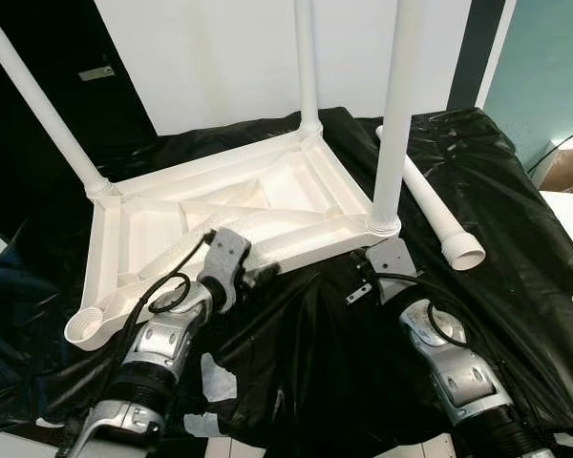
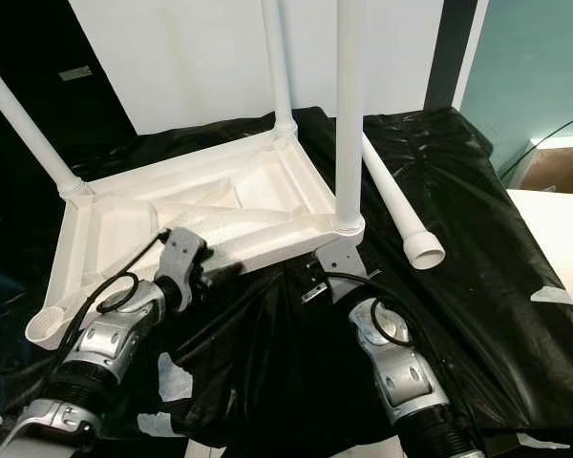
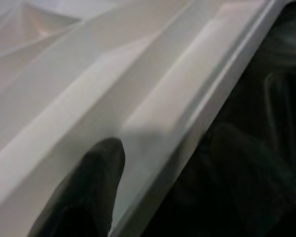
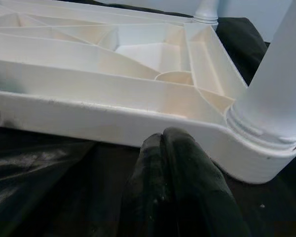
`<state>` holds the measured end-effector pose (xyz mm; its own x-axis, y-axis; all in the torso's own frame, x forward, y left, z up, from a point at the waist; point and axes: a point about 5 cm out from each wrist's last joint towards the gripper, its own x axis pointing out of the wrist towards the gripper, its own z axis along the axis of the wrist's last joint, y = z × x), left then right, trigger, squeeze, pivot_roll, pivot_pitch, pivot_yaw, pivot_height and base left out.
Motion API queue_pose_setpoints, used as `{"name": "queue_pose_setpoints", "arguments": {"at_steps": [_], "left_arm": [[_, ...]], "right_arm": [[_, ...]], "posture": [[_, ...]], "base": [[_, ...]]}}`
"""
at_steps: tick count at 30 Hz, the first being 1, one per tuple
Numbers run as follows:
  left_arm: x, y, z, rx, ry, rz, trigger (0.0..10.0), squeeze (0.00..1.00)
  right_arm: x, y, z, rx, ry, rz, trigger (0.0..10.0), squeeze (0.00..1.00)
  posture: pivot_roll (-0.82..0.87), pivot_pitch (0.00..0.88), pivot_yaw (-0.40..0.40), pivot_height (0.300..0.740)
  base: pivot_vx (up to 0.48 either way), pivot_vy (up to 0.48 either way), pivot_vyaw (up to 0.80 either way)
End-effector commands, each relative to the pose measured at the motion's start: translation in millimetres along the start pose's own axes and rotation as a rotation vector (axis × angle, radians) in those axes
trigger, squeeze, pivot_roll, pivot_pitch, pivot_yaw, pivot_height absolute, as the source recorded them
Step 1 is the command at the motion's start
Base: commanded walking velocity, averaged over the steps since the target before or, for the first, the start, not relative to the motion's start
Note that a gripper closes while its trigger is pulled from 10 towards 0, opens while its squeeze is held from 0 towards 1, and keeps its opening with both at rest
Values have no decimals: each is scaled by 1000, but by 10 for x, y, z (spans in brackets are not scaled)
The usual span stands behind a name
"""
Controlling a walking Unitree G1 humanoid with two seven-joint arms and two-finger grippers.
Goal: Building children table
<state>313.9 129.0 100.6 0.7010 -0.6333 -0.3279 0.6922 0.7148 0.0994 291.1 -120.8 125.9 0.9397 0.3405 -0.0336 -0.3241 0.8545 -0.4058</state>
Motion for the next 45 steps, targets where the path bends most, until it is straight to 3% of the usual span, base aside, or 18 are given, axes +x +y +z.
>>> {"name": "queue_pose_setpoints", "arguments": {"at_steps": [1,4,5,6,7,8,17,21,29,30,31,36,37,39,41,42,43,45], "left_arm": [[-53,-194,-165,-14,83,-251,8353,0],[-65,-239,-154,-16,78,-303,8667,0],[-65,-248,-150,-19,79,-316,10000,0],[-62,-251,-147,-26,82,-324,10000,0],[-53,-271,-137,-28,85,-350,4235,0],[-44,-294,-125,-37,88,-376,0,0],[131,-452,52,-98,36,-398,0,0],[455,-486,178,-131,38,-164,0,0],[575,-355,149,-88,100,80,0,0],[567,-308,139,-92,105,118,1059,0],[548,-257,134,-88,107,147,10000,0],[519,-198,133,-80,103,178,10000,0],[487,-120,140,-71,94,225,10000,0],[443,-25,206,-77,43,287,10000,0],[359,123,372,-102,-82,396,10000,0],[359,123,372,-102,-82,396,10000,0],[287,172,533,-118,-187,424,10000,0],[260,154,592,-116,-225,398,10000,0]], "right_arm": [[35,-19,30,14,-4,-1,10000,0],[47,-48,38,15,-4,-10,10000,0],[52,-59,42,17,-4,-14,10000,0],[55,-66,45,21,-5,-17,10000,0],[58,-68,53,25,-7,-18,10000,0],[60,-64,63,28,-9,-18,10000,0],[38,-16,68,28,-7,-11,10000,0],[20,1,79,34,-7,-1,10000,0],[15,12,105,39,-11,7,10000,0],[10,15,112,40,-13,9,10000,0],[4,18,117,41,-13,11,10000,0],[-1,20,119,41,-14,14,10000,0],[-8,23,127,43,-15,20,10000,0],[-17,19,135,45,-16,24,10000,0],[-32,11,129,46,-3,29,10000,0],[-32,11,129,46,-3,29,10000,0],[-41,19,82,46,29,32,10000,0],[-43,24,60,44,43,32,10000,0]], "posture": [[-52,0,130,740],[-52,0,129,740],[-50,0,127,740],[-50,0,127,740],[-50,0,126,740],[-51,0,126,740],[-60,0,133,740],[-68,0,137,740],[-75,0,140,740],[-75,0,140,740],[-72,0,139,740],[-71,0,138,740],[-69,0,136,740],[-65,0,131,740],[-63,0,127,740],[-63,0,127,740],[-61,0,124,740],[-61,0,124,740]], "base": [[0,0,0],[0,0,0],[0,0,0],[0,0,0],[0,0,0],[0,0,0],[0,0,0],[0,0,0],[0,0,0],[0,0,0],[0,0,0],[0,0,0],[0,0,0],[0,0,0],[0,0,0],[0,0,0],[0,0,0],[0,0,0]]}}
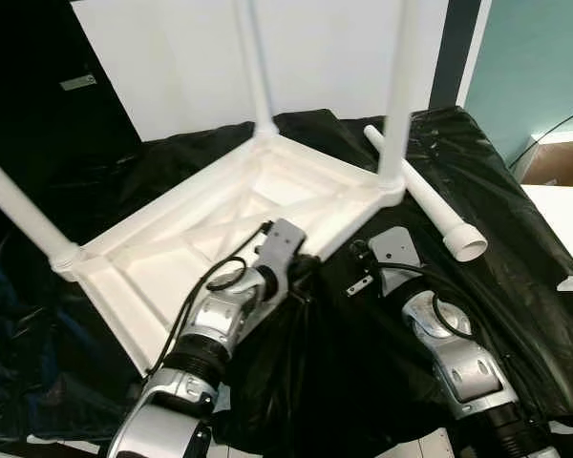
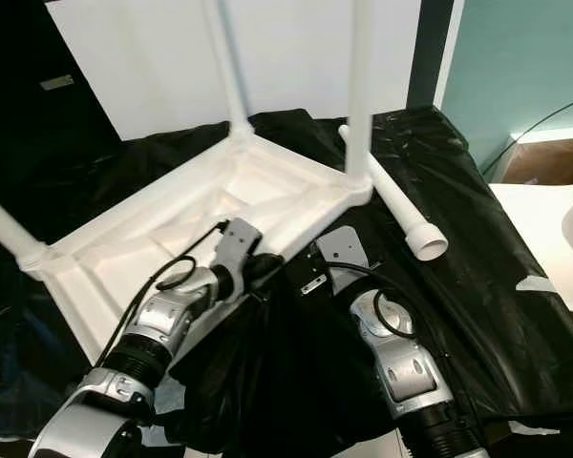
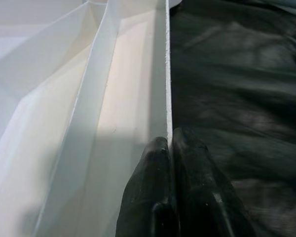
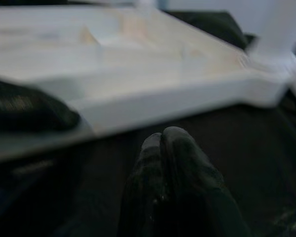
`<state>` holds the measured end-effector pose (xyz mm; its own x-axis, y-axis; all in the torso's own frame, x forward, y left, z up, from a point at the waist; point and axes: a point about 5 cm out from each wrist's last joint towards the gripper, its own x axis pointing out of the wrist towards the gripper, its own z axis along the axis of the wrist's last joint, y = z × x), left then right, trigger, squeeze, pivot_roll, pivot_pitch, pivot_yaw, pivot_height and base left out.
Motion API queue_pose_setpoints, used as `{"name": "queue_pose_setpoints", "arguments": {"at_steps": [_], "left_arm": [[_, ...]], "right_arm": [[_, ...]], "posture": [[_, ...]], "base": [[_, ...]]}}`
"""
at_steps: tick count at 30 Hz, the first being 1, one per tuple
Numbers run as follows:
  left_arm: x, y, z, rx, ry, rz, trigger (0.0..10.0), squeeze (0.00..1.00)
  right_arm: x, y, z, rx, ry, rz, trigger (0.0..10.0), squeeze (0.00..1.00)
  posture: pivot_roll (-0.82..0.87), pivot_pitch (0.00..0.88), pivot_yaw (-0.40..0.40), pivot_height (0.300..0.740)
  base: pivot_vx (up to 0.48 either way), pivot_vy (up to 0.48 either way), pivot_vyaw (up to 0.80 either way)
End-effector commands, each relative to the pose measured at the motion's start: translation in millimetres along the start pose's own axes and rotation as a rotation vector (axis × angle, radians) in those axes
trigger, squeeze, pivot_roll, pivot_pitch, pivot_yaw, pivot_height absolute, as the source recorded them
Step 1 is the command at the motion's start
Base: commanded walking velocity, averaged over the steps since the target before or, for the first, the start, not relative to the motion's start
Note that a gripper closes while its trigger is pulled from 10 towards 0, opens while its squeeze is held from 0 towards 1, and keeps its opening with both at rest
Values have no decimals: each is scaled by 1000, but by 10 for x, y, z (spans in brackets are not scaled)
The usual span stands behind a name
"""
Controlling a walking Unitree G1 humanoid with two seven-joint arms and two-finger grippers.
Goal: Building children table
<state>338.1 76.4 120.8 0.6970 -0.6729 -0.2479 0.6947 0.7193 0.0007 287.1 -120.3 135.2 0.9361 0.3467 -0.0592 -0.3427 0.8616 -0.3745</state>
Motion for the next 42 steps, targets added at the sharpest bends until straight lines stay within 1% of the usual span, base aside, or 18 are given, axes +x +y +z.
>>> {"name": "queue_pose_setpoints", "arguments": {"at_steps": [1,2,3,9,10,11,14,16,17,20,24,26,31,32,33,34,37,42], "left_arm": [[-189,275,298,4,-193,370,10000,0],[-189,275,298,4,-193,370,10000,0],[-211,228,322,14,-213,317,10000,1000],[-227,88,272,10,-209,177,10000,1000],[-222,44,255,2,-200,143,10000,863],[-222,6,258,-7,-204,115,10000,0],[-234,-7,261,-1,-196,102,10000,0],[-300,9,130,59,-76,53,10000,0],[-300,9,130,59,-76,53,10000,0],[-449,-18,-81,76,62,-49,10000,0],[-505,-23,-178,61,116,-73,10000,0],[-517,-24,-215,62,141,-73,10000,0],[-507,74,-421,74,292,34,10000,0],[-517,69,-486,66,332,35,4510,0],[-517,69,-486,66,332,35,4510,0],[-520,13,-483,40,326,4,0,0],[-469,-90,-421,-30,284,-26,0,0],[-439,-120,-389,-59,265,-25,0,0]], "right_arm": [[-4,46,-53,11,35,15,10000,0],[-4,46,-53,11,35,15,10000,0],[0,42,-67,9,43,13,10000,0],[22,20,-88,3,55,10,10000,0],[29,10,-90,1,56,11,10000,0],[36,-2,-91,-1,58,11,10000,0],[44,-11,-91,-3,60,11,10000,0],[60,-21,-109,-1,75,11,10000,0],[60,-21,-109,-1,75,11,10000,0],[113,-38,-173,-2,105,4,10000,0],[195,-57,-206,-22,116,-3,10000,0],[230,-68,-206,-29,117,-7,10000,0],[331,-113,-107,-31,86,-14,10000,0],[335,-106,-75,-25,75,-14,10000,0],[335,-106,-75,-25,75,-14,10000,0],[326,-84,-72,-20,72,-11,10000,0],[304,-38,-93,-11,76,-5,10000,0],[298,-23,-106,-8,78,-3,10000,0]], "posture": [[-59,0,123,740],[-59,0,123,740],[-57,0,122,740],[-51,0,118,740],[-49,0,117,740],[-47,0,114,740],[-47,0,113,740],[-45,0,111,740],[-45,0,111,740],[-41,0,111,740],[-39,0,111,740],[-39,0,111,740],[-18,0,105,740],[-16,0,103,740],[-16,0,103,740],[-17,0,102,740],[-20,0,104,740],[-20,0,104,740]], "base": [[0,0,0],[0,0,0],[0,0,0],[0,0,0],[0,0,0],[0,0,0],[0,0,0],[0,0,0],[0,0,0],[0,0,0],[0,0,0],[0,0,0],[0,0,0],[0,0,0],[0,0,0],[0,0,0],[0,0,0],[0,0,0]]}}
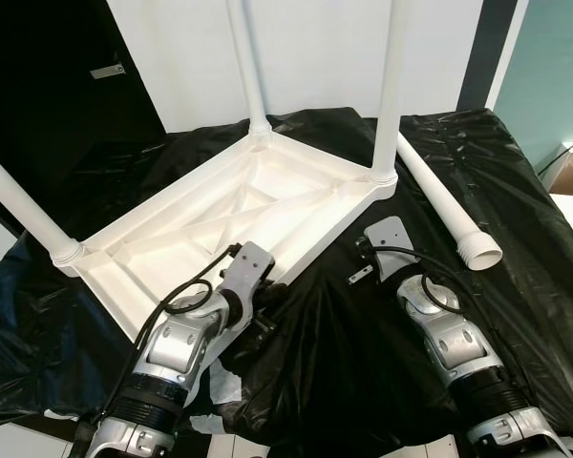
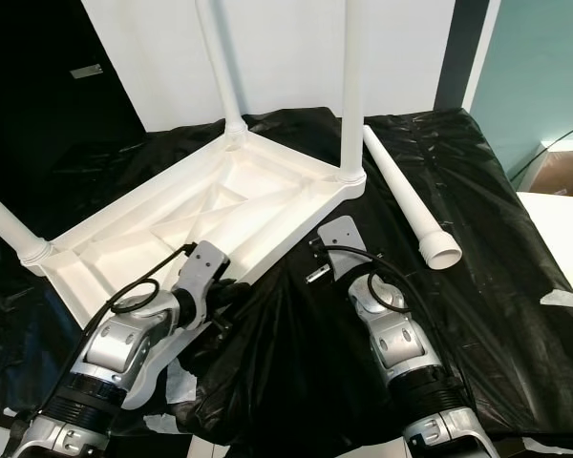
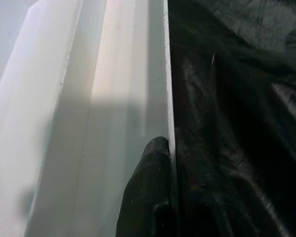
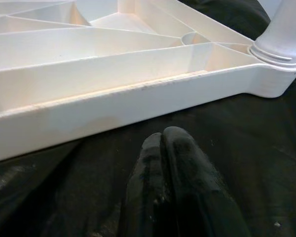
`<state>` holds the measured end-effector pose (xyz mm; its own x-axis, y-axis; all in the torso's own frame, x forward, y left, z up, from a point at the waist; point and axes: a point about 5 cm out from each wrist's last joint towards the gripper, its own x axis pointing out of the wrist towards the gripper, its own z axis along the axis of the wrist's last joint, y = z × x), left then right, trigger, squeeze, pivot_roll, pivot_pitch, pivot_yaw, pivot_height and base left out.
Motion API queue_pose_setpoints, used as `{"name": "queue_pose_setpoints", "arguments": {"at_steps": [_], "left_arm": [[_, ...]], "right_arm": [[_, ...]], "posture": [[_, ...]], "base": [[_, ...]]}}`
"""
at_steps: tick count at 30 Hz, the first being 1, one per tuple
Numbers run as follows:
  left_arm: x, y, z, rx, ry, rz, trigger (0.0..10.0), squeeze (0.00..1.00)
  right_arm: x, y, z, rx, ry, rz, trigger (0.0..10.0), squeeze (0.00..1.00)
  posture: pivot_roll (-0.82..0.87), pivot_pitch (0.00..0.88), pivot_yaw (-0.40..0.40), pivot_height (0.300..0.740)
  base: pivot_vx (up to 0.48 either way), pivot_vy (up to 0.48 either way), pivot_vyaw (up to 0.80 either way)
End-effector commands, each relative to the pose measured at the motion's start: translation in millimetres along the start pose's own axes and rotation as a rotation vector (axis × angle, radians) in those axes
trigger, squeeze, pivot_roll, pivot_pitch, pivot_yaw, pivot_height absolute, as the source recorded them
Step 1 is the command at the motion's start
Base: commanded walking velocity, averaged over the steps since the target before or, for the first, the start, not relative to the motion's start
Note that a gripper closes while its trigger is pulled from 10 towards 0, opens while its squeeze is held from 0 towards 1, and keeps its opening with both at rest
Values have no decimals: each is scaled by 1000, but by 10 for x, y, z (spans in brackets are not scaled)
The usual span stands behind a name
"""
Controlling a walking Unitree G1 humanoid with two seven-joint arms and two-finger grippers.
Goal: Building children table
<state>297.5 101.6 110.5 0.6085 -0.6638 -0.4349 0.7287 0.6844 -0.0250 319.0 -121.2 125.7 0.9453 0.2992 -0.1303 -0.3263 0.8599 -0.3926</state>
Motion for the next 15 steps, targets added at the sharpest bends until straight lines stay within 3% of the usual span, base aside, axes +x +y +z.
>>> {"name": "queue_pose_setpoints", "arguments": {"at_steps": [1,4,9,10,11,12,14,15], "left_arm": [[115,-83,-18,-114,-4,14,0,0],[271,-215,328,-224,-155,-26,0,0],[359,-301,584,-300,-252,-47,0,0],[365,-299,621,-312,-272,-38,5529,0],[365,-299,621,-312,-272,-38,5529,0],[352,-317,670,-309,-311,-52,10000,0],[318,-332,705,-296,-351,-68,10000,0],[261,-345,732,-281,-406,-110,10000,388]], "right_arm": [[-15,66,-14,11,1,14,10000,0],[-23,41,-47,9,12,5,10000,0],[-10,-4,-55,8,15,-9,10000,0],[-8,-12,-55,8,15,-11,10000,0],[-8,-12,-55,8,15,-11,10000,0],[-7,-17,-57,8,16,-13,10000,0],[-9,-17,-58,9,17,-15,10000,0],[-10,-15,-58,10,17,-17,10000,0]], "posture": [[-31,0,107,740],[-39,0,110,740],[-43,0,112,740],[-43,0,112,740],[-43,0,112,740],[-43,0,112,740],[-45,0,115,740],[-45,0,115,740]], "base": [[0,0,0],[0,0,0],[0,0,0],[0,0,0],[0,0,0],[0,0,0],[0,0,0],[0,0,0]]}}
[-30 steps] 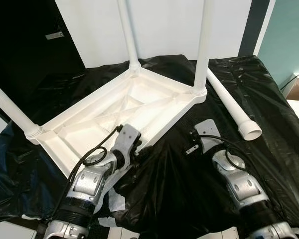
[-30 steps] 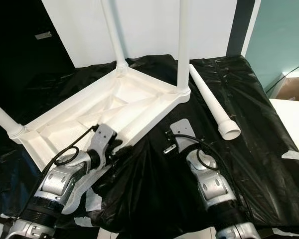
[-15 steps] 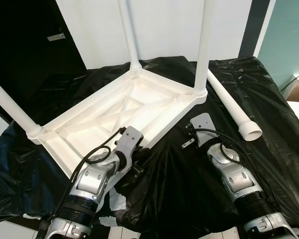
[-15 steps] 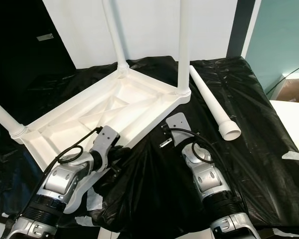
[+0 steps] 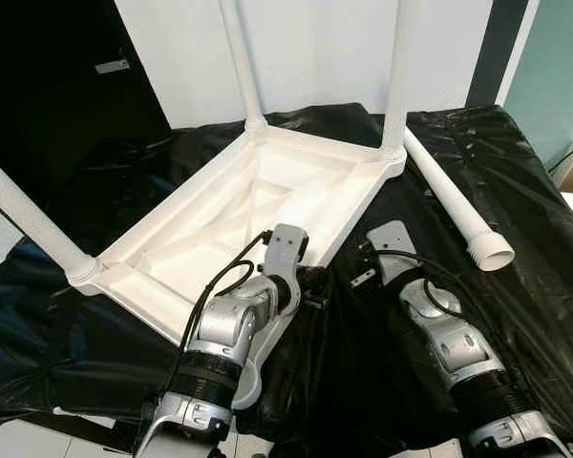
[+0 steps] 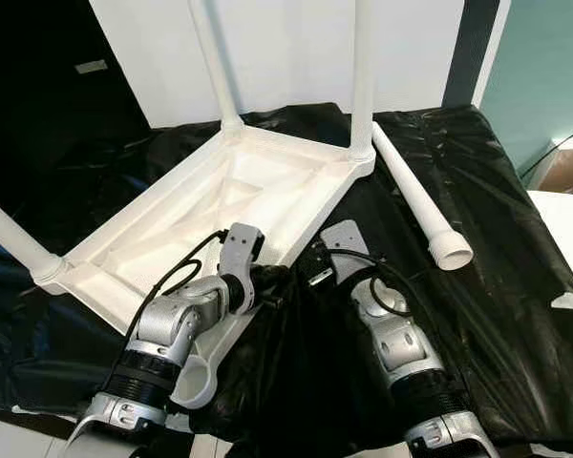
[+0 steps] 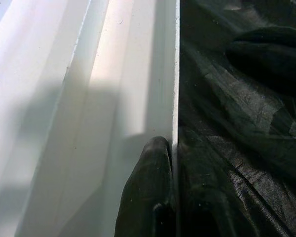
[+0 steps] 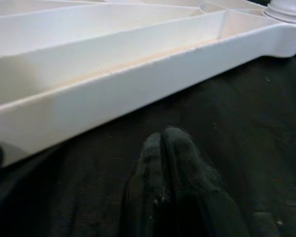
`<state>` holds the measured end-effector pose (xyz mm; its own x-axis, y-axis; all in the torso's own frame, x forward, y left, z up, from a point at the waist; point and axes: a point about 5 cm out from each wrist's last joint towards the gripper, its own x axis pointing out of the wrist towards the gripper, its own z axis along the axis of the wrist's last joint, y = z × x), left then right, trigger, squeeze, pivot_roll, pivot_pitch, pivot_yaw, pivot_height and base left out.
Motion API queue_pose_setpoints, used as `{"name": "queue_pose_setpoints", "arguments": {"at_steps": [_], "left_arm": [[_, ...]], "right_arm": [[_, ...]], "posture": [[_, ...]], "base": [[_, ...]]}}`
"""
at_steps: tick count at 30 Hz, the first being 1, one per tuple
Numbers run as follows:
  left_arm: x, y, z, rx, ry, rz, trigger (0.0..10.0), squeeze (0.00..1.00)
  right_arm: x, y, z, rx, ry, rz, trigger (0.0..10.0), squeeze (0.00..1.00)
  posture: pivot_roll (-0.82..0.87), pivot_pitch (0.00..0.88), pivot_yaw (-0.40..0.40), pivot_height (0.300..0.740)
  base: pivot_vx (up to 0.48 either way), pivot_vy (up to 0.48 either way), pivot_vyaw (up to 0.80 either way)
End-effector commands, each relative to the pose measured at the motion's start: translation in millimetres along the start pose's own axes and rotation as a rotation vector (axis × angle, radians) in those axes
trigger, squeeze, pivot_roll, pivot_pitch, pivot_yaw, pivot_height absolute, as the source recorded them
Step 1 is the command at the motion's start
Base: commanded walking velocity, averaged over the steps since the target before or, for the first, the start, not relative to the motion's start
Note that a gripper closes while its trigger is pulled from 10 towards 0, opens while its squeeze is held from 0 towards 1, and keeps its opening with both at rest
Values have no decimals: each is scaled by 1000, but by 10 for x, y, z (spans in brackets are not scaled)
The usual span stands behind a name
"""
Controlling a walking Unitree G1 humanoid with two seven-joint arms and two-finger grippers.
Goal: Building children table
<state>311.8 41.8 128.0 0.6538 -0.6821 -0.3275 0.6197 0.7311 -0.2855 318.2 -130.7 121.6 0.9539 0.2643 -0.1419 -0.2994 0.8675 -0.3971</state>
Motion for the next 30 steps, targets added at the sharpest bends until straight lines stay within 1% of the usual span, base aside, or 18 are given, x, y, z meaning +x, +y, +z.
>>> {"name": "queue_pose_setpoints", "arguments": {"at_steps": [1,2,3,4,9,10,12,13,15,16,18,19,20,21,22,25,27,30], "left_arm": [[-106,-135,339,-4,-268,-150,10000,388],[-144,-148,354,7,-299,-183,10000,388],[-144,-148,354,7,-299,-183,10000,388],[-180,-153,345,21,-304,-215,10000,1000],[-268,-137,349,75,-324,-247,10000,1000],[-343,-153,366,95,-339,-298,10000,0],[-513,-202,387,150,-367,-421,10000,0],[-566,-186,373,162,-355,-445,10000,0],[-571,-33,336,184,-294,-367,10000,0],[-571,-33,336,184,-294,-367,10000,0],[-509,306,266,214,-170,-139,10000,0],[-509,306,266,214,-170,-139,10000,0],[-500,422,238,227,-126,-61,10000,0],[-500,422,238,227,-126,-61,10000,0],[-508,497,227,235,-107,-14,10000,0],[-521,506,227,228,-107,-13,10000,0],[-525,482,218,222,-105,-29,10000,0],[-494,407,128,199,-63,-65,10000,0]], "right_arm": [[18,48,20,10,-8,12,10000,0],[17,50,20,11,-8,11,10000,0],[17,50,20,11,-8,11,10000,0],[17,53,24,12,-8,11,10000,0],[17,52,29,12,-10,11,10000,0],[15,52,30,11,-10,11,10000,0],[3,63,22,9,-8,14,10000,0],[-4,72,17,8,-7,16,10000,0],[-14,84,12,9,-6,19,10000,0],[-14,84,12,9,-6,19,10000,0],[-20,95,24,14,-10,22,10000,0],[-20,95,24,14,-10,22,10000,0],[-21,99,29,15,-11,22,10000,0],[-21,99,29,15,-11,22,10000,0],[-22,100,34,16,-13,23,10000,0],[-21,94,37,17,-14,21,10000,0],[-21,80,36,18,-15,15,10000,0],[-24,38,32,19,-14,-2,10000,0]], "posture": [[-45,0,115,740],[-45,0,115,740],[-45,0,115,740],[-45,0,115,740],[-38,0,111,740],[-37,0,109,740],[-37,0,109,740],[-37,0,109,740],[-37,0,108,740],[-37,0,108,740],[-38,0,108,740],[-38,0,108,740],[-38,0,108,740],[-38,0,108,740],[-40,0,110,740],[-43,0,112,740],[-44,0,114,740],[-51,0,119,740]], "base": [[0,0,0],[0,0,0],[0,0,0],[0,0,0],[0,0,0],[0,0,0],[0,0,0],[0,0,0],[0,0,0],[0,0,0],[0,0,0],[0,0,0],[0,0,0],[0,0,0],[0,0,0],[0,0,0],[0,0,0],[0,0,0]]}}
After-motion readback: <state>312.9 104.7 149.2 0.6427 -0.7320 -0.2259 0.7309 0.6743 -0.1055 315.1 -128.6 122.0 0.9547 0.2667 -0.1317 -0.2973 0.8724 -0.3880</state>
